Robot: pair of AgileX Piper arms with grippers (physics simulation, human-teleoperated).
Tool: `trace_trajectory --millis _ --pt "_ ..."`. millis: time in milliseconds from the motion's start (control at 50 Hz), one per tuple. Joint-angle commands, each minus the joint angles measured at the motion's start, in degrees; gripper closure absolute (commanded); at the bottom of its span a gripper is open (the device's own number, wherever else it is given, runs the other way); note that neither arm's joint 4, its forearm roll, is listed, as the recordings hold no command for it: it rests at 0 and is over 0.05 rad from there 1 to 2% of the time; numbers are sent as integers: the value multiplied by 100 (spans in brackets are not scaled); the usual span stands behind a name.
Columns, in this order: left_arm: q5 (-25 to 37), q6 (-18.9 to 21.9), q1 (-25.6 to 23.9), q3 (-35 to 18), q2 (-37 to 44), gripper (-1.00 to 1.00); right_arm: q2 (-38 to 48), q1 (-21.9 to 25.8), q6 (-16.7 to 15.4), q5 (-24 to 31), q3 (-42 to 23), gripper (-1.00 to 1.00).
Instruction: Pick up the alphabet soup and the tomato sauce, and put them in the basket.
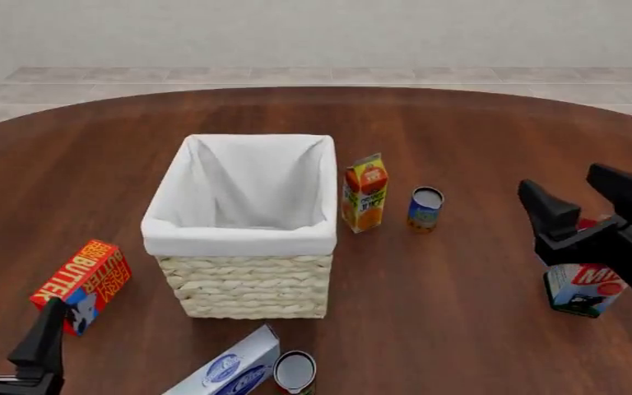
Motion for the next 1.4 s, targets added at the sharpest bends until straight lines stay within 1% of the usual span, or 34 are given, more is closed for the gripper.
trace_trajectory --millis 20,60,180,200,240,280,320,440,500,580,640,760,840,1000,1400 --pt "-140 -16 -4 3 162 -100 790 11 -186 -72 -264 -100" --pt "-153 -22 -13 3 183 -100 901 8 -113 -103 -294 -100" --pt "-119 -27 -15 4 156 -100 1248 38 -87 -72 -478 -100" --pt "-117 -29 -13 4 156 -100 1425 60 39 -2 -567 -100" --pt "-119 -38 -12 4 163 -100 1500 93 107 31 -661 -100" --pt "-64 -50 -21 4 114 -100 1631 63 16 60 -759 -100" --pt "-77 -55 -21 4 129 -100 1686 86 2 96 -841 -100" --pt "-126 -65 -27 5 185 -100 1953 188 79 151 -1001 -100" --pt "-155 -72 -31 6 223 -100 2098 154 -10 96 -1030 -100" --pt "-195 -78 -31 6 266 -100 2311 155 0 32 -1071 -100" --pt "-229 -82 -31 6 303 -100 2544 267 -44 10 -1078 -100" --pt "-278 -90 -33 6 354 -100 2893 254 1 -107 -1213 -100" --pt "-307 -90 -33 6 384 -100 3086 265 -55 -120 -1319 -100" --pt "-314 -94 -35 6 391 -100 3378 226 -70 -171 -1470 -100" --pt "-237 -85 -28 7 322 -100 4150 -7 -207 -500 -1673 -100"
